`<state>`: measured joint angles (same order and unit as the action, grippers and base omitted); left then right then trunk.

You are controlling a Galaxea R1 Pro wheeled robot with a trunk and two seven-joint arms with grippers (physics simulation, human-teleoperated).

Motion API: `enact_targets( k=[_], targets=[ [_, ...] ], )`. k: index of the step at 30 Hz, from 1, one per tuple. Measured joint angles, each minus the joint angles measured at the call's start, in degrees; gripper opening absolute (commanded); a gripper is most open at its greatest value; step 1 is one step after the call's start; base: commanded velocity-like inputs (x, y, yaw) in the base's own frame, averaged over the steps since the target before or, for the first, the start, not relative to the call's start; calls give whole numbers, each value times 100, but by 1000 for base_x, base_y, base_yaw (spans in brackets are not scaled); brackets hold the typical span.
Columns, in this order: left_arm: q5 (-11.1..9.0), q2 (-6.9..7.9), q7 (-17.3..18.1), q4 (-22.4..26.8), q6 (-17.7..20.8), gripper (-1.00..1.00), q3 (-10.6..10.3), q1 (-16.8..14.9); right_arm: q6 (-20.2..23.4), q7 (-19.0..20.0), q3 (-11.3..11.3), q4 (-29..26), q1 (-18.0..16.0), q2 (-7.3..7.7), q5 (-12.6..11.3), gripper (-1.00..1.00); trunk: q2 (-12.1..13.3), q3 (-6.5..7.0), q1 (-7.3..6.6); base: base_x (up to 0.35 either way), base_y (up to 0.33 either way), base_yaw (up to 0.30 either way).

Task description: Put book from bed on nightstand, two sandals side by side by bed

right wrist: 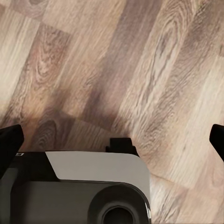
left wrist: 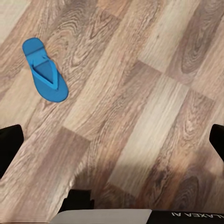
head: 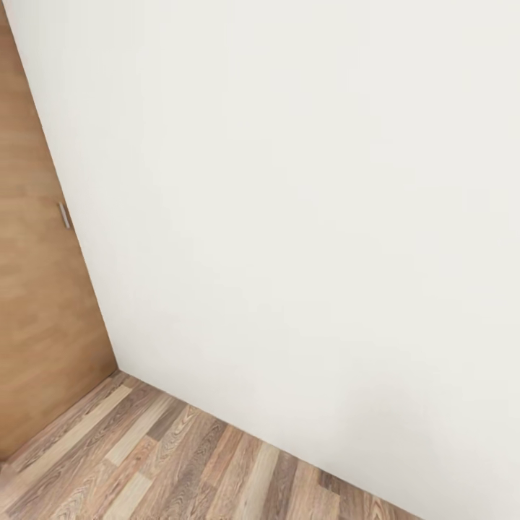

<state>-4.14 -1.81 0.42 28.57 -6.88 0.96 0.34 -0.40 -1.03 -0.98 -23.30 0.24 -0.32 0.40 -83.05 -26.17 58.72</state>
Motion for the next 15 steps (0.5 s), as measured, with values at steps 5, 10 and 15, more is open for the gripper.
enact_targets(
  k=[5,10,15],
  targets=[
    [0,2,0,2,0,100,0,0,0,-1,1,0,-1,-1,0,100,0,0,0,0,0,292],
    [3,0,3,3,0,100,0,0,0,-1,2,0,-1,6,0,100,0,0,0,16,0,292],
    [0,0,-2,2,7,100,0,0,0,-1,2,-1,-3,2,0,100,0,0,-3,233,-42,293]
  ],
)
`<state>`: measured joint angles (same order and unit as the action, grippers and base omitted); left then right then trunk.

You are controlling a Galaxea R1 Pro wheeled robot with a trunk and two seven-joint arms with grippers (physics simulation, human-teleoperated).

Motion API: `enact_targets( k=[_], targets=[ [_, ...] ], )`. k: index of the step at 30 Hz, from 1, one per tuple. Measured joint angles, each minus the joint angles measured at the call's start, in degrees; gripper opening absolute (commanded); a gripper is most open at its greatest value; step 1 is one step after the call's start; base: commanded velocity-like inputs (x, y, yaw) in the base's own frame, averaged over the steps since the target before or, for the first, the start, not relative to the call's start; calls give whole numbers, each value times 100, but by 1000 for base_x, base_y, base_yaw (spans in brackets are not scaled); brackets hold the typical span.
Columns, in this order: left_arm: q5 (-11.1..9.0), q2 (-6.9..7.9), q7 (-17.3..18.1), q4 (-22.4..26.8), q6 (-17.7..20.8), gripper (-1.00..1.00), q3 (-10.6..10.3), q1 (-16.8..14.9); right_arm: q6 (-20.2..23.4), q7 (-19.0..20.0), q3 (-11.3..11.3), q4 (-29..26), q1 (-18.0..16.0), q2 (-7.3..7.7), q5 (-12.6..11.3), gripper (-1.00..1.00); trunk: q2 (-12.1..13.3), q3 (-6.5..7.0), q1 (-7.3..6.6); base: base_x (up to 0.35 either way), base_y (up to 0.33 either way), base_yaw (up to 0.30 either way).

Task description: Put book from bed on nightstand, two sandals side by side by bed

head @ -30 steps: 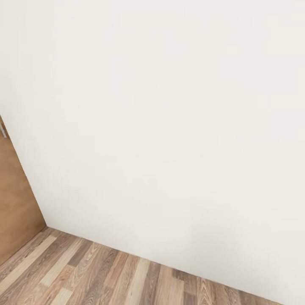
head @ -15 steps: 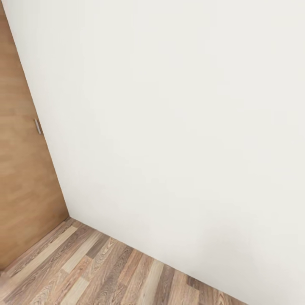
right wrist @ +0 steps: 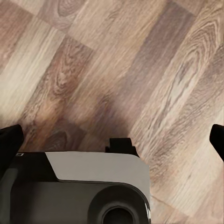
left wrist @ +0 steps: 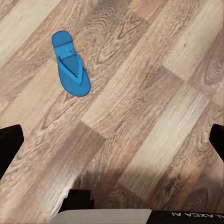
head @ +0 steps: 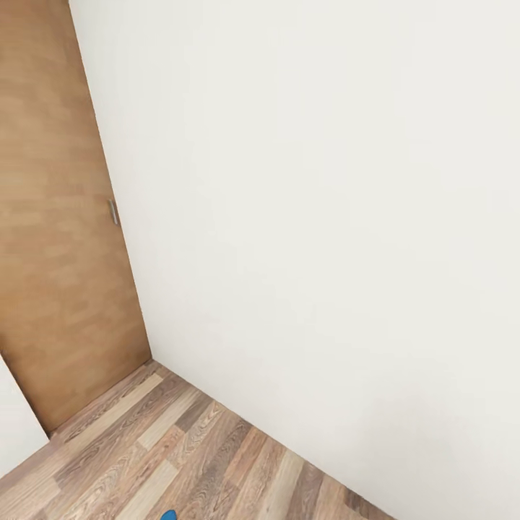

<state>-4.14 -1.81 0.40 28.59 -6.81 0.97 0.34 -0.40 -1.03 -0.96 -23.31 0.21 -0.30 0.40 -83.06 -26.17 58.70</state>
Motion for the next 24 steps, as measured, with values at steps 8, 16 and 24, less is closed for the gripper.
enact_targets(
  k=[8,16,24],
  targets=[
    [0,0,3,-1,-6,100,0,0,0,0,0,1,3,4,0,100,0,0,2,179,-34,293],
    [0,0,0,0,-5,100,-1,0,0,0,0,0,2,6,0,100,0,0,1,114,-33,293],
    [3,0,1,0,-7,100,-8,0,0,-1,0,1,2,6,0,100,0,0,3,109,-52,243]
  ],
)
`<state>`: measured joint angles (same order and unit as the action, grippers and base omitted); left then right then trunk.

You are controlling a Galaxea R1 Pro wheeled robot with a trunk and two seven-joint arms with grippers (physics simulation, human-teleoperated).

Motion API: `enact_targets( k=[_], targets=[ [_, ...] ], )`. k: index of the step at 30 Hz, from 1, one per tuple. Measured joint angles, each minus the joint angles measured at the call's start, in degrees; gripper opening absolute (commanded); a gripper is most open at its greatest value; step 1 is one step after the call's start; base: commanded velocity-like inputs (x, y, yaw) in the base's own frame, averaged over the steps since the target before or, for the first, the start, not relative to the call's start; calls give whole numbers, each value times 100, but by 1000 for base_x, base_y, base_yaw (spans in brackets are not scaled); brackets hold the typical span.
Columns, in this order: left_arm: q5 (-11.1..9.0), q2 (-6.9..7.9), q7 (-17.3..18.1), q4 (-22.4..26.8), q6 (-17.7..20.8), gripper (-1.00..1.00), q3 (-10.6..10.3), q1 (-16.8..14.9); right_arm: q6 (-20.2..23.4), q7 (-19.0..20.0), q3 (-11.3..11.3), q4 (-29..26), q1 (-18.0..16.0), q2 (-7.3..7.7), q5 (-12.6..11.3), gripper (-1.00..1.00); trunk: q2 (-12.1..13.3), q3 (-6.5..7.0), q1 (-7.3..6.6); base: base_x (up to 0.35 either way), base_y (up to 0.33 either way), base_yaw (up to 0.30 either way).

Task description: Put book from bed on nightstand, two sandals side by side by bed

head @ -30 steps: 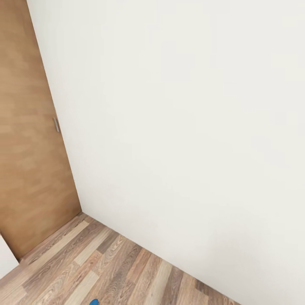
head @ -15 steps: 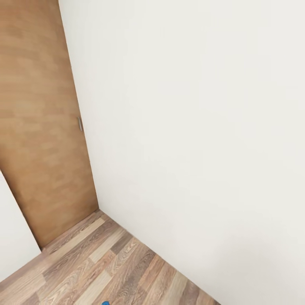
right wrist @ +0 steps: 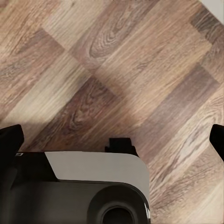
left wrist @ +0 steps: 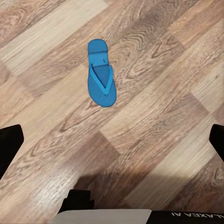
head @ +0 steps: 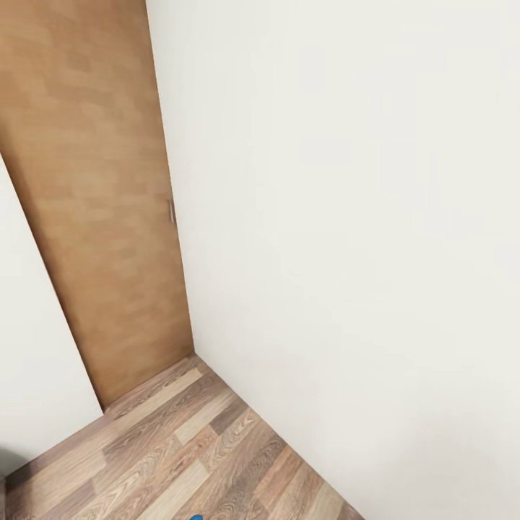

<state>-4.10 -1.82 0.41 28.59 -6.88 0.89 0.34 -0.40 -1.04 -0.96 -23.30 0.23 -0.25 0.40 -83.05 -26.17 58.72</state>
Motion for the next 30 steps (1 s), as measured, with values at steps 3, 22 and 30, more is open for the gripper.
enact_targets(
  k=[3,22,30],
  targets=[
    [1,0,0,-1,0,100,0,-1,0,0,0,0,0,0,0,100,0,0,0,7,-2,41],
    [-1,0,3,-1,-1,100,7,-1,0,1,0,0,-1,-7,0,100,0,0,-1,178,-50,3],
    [-3,7,2,-1,-1,100,13,-1,0,29,0,14,1,0,-11,100,-1,0,-3,228,0,0]
  ],
)
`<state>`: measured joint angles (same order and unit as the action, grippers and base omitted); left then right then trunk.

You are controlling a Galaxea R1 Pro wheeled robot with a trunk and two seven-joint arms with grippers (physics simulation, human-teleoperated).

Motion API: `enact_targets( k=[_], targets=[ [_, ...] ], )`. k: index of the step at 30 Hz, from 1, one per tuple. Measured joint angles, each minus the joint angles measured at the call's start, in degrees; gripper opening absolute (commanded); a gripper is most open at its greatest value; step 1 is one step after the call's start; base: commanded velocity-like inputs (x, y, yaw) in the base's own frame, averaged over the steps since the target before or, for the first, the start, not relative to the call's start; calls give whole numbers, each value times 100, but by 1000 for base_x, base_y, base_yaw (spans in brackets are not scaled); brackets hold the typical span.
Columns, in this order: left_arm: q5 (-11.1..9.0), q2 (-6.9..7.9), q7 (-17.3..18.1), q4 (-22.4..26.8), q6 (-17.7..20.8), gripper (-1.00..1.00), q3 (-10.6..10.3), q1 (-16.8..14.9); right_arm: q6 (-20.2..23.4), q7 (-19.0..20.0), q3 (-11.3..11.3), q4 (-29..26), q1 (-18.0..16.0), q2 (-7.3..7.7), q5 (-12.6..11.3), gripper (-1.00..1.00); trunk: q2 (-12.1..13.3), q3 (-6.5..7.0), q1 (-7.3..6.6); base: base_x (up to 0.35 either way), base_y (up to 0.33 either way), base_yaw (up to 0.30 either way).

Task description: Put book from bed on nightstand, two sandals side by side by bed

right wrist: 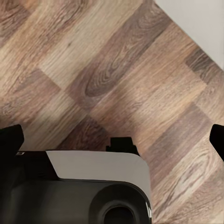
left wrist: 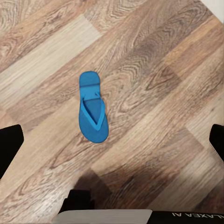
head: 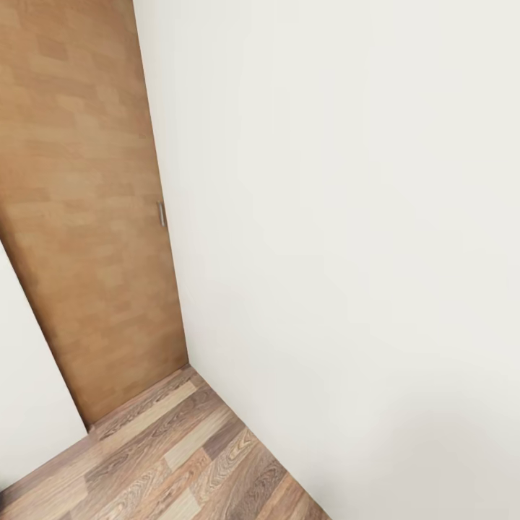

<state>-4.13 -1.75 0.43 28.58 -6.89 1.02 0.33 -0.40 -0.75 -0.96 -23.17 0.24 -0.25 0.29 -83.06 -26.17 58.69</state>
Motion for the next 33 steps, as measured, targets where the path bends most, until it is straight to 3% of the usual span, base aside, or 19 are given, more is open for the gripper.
enact_targets(
  k=[8,26,27,29,30,31,32,33],
  targets=[
    [0,-6,0,0,0,100,-5,0,7,9,0,10,0,1,2,100,0,0,2,226,0,0],
    [0,-7,2,0,5,100,-5,0,1,4,0,5,-3,-6,2,100,0,0,3,6,0,0],
    [1,5,-25,210,81,100,2,-3,0,4,0,10,-3,-8,-1,100,0,1,3,0,0,0],
    [-2,4,-34,595,314,100,3,-9,0,4,0,8,-1,-8,1,100,0,0,3,0,0,0],
    [-4,5,-37,912,669,100,2,-30,0,4,0,11,-1,-8,2,100,1,1,3,0,0,0],
    [-4,20,-29,1691,2004,100,3,-163,0,4,0,11,0,-6,2,100,1,1,4,0,0,0],
    [-7,26,-21,2047,2640,100,3,-494,0,4,0,9,0,-4,3,100,1,3,4,0,0,0],
    [-7,29,-19,2157,2905,100,5,-498,0,4,0,9,-2,-5,3,100,1,2,4,0,0,0]
  ],
)
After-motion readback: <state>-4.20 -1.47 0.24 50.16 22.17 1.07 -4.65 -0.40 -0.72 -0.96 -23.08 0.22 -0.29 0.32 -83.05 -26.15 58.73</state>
